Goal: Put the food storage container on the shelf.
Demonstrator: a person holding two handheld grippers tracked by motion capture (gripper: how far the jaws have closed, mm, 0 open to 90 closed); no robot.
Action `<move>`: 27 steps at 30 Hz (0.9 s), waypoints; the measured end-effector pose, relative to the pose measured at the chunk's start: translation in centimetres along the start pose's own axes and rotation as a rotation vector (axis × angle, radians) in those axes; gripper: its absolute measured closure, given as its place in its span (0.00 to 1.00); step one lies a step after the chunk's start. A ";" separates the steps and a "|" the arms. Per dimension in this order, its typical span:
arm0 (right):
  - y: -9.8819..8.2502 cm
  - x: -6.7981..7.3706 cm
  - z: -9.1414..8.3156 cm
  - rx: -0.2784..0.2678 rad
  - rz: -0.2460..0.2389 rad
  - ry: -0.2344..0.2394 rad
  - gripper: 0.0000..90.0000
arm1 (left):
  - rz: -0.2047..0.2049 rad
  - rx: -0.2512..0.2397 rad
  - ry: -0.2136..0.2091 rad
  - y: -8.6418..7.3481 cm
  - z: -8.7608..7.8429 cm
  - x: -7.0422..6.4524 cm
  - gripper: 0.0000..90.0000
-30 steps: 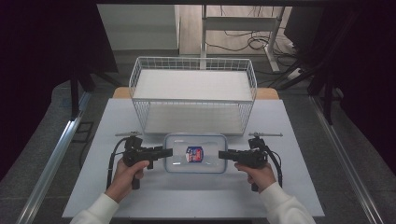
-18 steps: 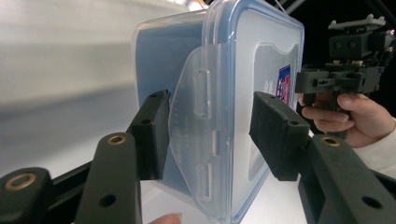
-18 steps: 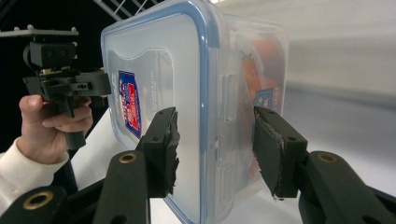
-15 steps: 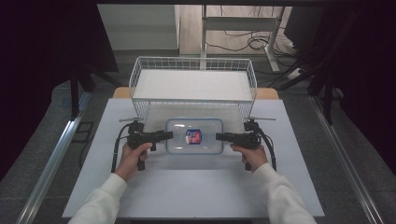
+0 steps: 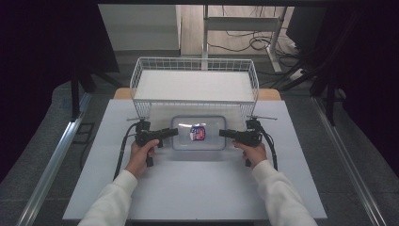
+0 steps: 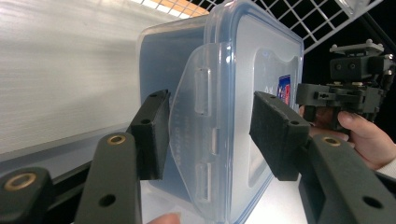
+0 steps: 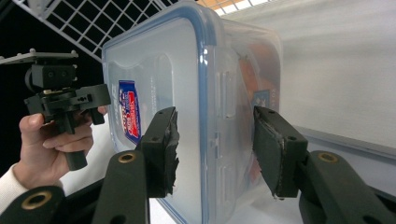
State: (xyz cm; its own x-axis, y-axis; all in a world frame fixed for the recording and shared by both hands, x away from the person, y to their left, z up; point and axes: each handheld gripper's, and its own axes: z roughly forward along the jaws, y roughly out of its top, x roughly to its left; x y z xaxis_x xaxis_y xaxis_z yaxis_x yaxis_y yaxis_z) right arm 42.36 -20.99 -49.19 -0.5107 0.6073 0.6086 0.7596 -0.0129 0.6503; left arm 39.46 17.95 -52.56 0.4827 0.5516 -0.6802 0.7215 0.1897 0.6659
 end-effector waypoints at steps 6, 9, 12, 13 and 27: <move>-0.2 -0.6 0.3 -0.023 0.037 0.002 0.56 | -0.018 -0.026 0.012 0.0 0.4 0.1 0.54; -0.2 -0.3 0.4 -0.050 -0.003 -0.061 0.55 | -0.021 -0.018 0.050 -0.1 0.8 -0.2 0.52; -0.4 0.2 0.8 -0.063 -0.023 -0.096 0.53 | -0.032 -0.008 0.062 -0.3 1.1 -0.1 0.43; -0.5 0.3 0.8 -0.067 -0.023 -0.108 0.52 | -0.038 -0.009 0.068 -0.3 1.0 -0.2 0.42; -3.2 4.9 -3.4 -0.099 -0.264 -0.183 0.51 | 0.059 0.036 0.151 -1.1 -4.8 -3.8 0.23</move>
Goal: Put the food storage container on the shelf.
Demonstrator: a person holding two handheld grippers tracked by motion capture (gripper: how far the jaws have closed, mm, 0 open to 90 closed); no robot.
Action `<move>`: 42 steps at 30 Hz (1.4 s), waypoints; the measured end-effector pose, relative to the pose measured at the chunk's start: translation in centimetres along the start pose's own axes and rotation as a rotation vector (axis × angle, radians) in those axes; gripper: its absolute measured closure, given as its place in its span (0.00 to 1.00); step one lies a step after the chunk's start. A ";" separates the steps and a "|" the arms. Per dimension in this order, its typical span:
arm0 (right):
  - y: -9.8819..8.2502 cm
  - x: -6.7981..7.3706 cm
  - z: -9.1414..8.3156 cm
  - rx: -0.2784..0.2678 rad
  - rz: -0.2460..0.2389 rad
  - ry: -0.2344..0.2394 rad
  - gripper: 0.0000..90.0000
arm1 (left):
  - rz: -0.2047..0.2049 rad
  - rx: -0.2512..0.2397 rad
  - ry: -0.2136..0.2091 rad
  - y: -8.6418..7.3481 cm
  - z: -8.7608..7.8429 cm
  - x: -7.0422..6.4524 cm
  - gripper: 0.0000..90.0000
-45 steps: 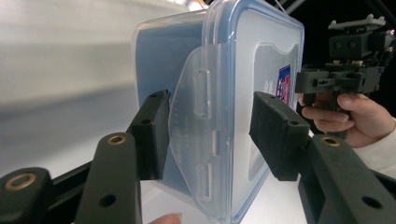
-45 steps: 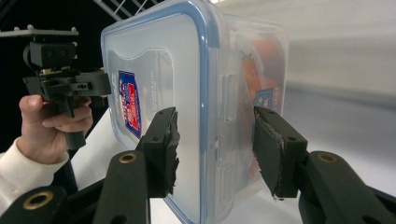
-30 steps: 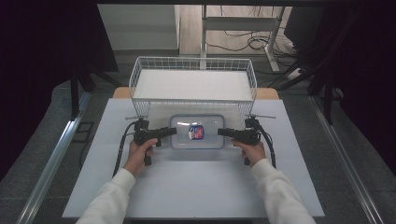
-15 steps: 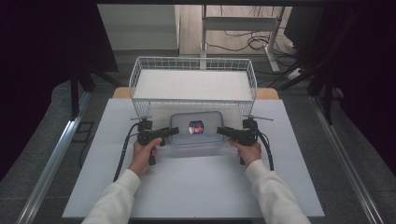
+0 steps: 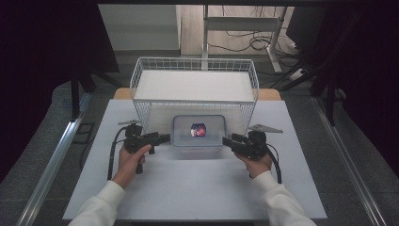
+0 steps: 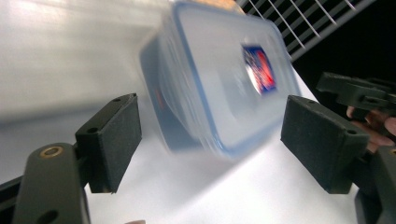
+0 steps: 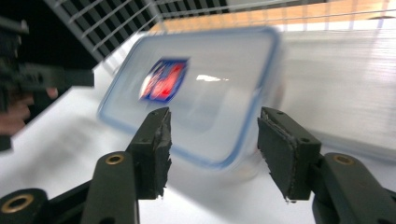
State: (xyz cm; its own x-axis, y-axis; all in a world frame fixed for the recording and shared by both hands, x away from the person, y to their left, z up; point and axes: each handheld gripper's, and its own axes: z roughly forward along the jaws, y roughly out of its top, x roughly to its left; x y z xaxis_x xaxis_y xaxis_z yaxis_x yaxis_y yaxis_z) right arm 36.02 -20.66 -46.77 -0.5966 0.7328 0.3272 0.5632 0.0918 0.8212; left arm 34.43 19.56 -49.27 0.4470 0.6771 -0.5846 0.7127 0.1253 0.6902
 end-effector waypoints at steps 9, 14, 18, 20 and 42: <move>-2.5 6.1 0.7 0.194 -0.315 0.041 0.95 | 0.171 0.093 0.039 -4.7 -3.4 -3.2 0.25; -3.4 7.6 3.8 0.289 -0.439 -0.003 0.99 | 0.186 0.125 0.023 -6.4 -4.5 -4.2 0.25; -3.2 8.0 6.5 0.309 -0.431 -0.022 0.99 | 0.172 0.128 0.014 -7.1 -5.0 -4.1 0.25; -3.2 7.9 7.7 0.308 -0.417 -0.038 0.99 | 0.172 0.135 0.016 -7.3 -5.2 -3.9 0.25; 1.1 5.6 12.2 0.205 -0.271 -0.157 0.99 | 0.172 0.107 -0.008 -7.3 -6.1 -3.6 0.25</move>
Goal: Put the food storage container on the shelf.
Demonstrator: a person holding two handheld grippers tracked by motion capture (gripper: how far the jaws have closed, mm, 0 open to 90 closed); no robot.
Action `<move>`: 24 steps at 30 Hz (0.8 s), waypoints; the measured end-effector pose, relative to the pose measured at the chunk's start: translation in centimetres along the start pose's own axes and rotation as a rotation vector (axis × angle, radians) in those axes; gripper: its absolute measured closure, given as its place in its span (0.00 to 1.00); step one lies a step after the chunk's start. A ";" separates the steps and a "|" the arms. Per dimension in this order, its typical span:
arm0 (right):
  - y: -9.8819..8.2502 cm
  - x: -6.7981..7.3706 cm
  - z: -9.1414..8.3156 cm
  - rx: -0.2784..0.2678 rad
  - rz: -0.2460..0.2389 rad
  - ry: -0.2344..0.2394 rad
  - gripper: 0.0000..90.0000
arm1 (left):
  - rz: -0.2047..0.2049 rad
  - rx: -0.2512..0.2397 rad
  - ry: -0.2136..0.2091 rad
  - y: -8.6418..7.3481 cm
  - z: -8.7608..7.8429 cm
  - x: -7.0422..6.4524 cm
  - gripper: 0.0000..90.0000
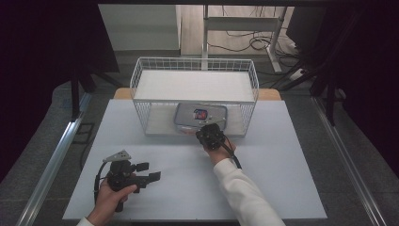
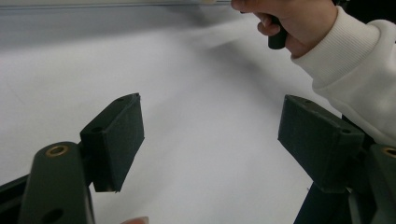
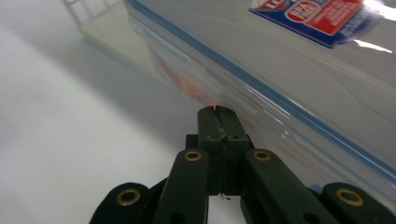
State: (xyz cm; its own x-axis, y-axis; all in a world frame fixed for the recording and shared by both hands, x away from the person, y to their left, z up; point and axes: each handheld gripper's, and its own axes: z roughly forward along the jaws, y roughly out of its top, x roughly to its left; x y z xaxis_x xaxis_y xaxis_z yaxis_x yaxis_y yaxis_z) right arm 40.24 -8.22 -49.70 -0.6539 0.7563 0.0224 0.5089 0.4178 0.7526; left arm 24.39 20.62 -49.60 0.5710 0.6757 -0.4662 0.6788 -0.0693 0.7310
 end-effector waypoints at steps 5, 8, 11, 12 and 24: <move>0.2 -1.2 -0.1 0.013 0.032 -0.065 0.99 | -0.002 -0.002 -0.004 -0.1 -0.1 0.0 0.25; 0.2 -2.1 -0.3 0.006 0.049 -0.067 0.99 | -0.004 0.003 -0.006 0.0 0.2 0.0 0.25; 0.3 -2.3 -0.2 0.006 0.047 -0.066 0.99 | -0.003 0.006 -0.006 0.0 0.3 0.0 0.25; 0.4 -2.3 -0.2 0.007 0.044 -0.071 0.99 | -0.004 0.007 -0.005 0.0 0.4 0.1 0.25; -2.4 0.2 -7.0 -0.012 -0.062 0.117 0.99 | 0.010 0.007 0.011 -0.2 0.0 -0.2 0.25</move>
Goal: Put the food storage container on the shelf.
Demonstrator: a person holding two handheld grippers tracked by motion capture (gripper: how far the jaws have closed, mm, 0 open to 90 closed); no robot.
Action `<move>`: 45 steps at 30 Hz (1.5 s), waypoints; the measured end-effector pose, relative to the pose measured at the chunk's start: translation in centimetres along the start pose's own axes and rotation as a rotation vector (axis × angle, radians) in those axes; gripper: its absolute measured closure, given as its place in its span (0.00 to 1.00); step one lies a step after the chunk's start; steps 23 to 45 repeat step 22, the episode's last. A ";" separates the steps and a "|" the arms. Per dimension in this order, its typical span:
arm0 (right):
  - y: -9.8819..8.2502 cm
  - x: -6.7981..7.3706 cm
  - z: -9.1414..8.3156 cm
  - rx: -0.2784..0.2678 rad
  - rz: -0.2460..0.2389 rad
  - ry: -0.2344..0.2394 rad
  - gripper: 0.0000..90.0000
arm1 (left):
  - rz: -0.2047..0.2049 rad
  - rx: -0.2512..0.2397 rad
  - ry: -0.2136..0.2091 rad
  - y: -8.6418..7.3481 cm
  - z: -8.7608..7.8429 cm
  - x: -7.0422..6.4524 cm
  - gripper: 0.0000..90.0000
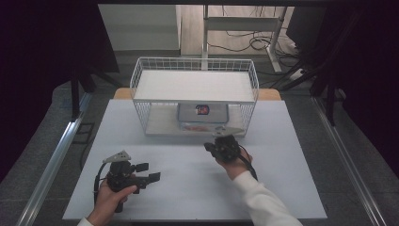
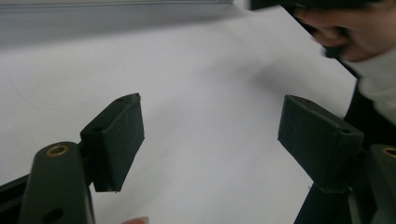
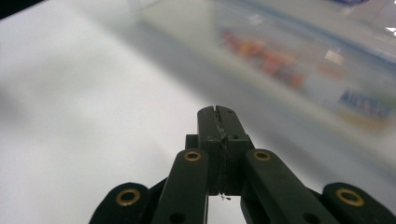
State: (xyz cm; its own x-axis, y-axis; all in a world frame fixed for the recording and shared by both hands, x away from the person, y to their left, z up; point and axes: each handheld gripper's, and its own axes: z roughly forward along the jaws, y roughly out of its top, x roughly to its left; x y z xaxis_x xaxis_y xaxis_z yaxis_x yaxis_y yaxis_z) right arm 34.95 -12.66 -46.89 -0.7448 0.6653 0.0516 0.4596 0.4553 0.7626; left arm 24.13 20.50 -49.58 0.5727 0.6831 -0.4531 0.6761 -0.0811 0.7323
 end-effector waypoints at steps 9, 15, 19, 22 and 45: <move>-5.2 0.4 -9.3 -0.068 0.003 0.029 0.54 | 0.050 0.024 0.042 -0.2 0.0 -0.8 0.25; -5.9 0.0 -10.9 -0.110 0.023 0.044 0.42 | 0.085 0.031 0.056 -0.2 0.1 -1.1 0.25; -6.1 0.1 -10.8 -0.100 0.022 0.057 0.34 | 0.091 0.030 0.062 -0.2 0.0 -0.9 0.24; -6.1 0.3 -10.7 -0.101 0.014 0.063 0.29 | 0.094 0.027 0.066 -0.2 0.0 -1.0 0.24; -6.1 0.3 -10.7 -0.101 0.014 0.063 0.29 | 0.094 0.027 0.066 -0.2 0.0 -1.0 0.24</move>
